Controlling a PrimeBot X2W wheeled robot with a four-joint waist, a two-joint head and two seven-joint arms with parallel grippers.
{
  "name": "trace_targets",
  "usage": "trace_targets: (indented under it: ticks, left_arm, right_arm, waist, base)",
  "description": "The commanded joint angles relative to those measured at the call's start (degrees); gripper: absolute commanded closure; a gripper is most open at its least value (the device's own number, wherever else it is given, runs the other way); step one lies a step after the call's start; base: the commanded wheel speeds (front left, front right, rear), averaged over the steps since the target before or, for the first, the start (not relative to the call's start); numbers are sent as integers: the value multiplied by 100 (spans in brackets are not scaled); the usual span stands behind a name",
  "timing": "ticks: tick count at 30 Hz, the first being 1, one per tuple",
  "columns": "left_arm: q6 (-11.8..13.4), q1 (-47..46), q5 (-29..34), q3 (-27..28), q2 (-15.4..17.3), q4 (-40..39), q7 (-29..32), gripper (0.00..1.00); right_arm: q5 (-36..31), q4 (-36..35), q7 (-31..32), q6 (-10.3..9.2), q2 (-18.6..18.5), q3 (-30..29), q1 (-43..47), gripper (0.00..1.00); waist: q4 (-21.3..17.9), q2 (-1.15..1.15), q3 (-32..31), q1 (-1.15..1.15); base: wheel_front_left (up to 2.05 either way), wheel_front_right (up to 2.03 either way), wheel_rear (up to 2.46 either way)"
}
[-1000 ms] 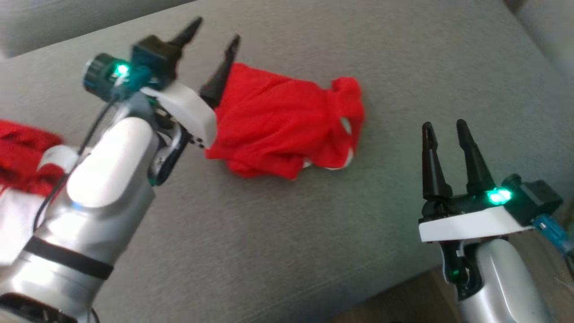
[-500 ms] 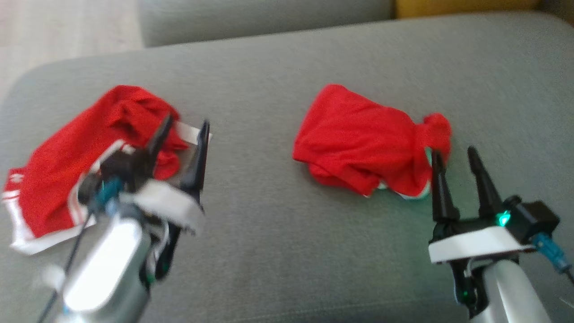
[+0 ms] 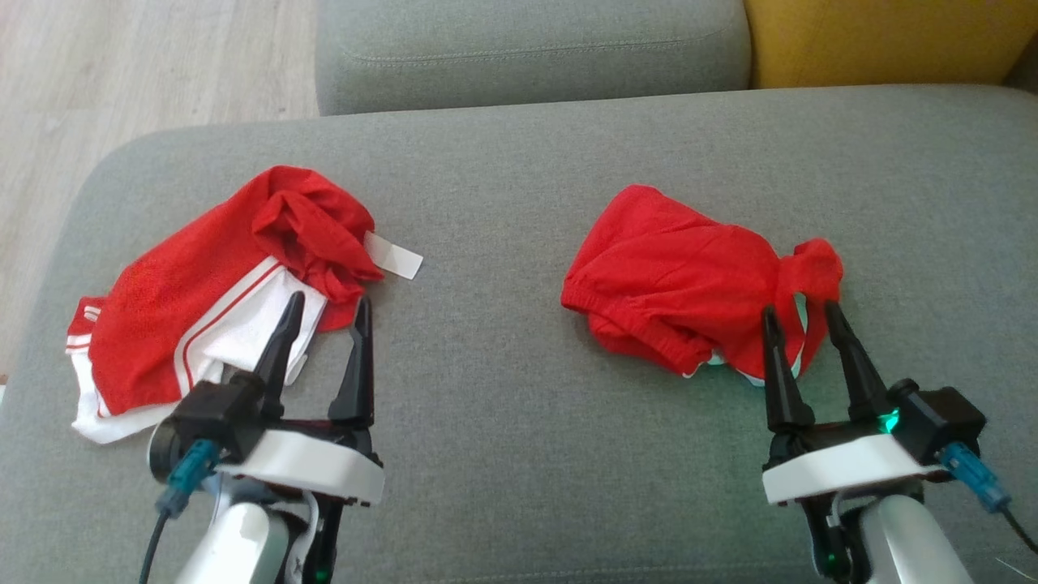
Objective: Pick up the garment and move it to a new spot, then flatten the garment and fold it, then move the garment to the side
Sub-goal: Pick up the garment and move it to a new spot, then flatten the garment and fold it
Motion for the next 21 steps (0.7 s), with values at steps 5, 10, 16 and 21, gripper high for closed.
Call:
trace_targets:
  ticks: [5,10,16,21]
  left_arm:
    - [-314,-169,297,506,-209,-122,-70,0]
    - [-561,-145,432,638,-407,9,-71,0]
    - [-794,-205,578,785,-580,150,-71,0]
    - [-953,-277,682,858,-694,277,-71,0]
  right_arm:
    - [-250,-78,-54,-4,-29,319,-140,0]
    - [-554,373,-54,-4,-29,557,-214,0]
    - [-683,1046,3,-4,-29,730,-489,0]
    - [-799,1555,73,-4,-29,738,-719,0]
  waist:
    - [33,0,63,0]
    - [163,0,224,0]
    - [346,0,448,0]
    - [500,0,578,0]
  base:
    - [0,0,0]
    - [0,0,0]
    - [0,0,0]
    - [0,0,0]
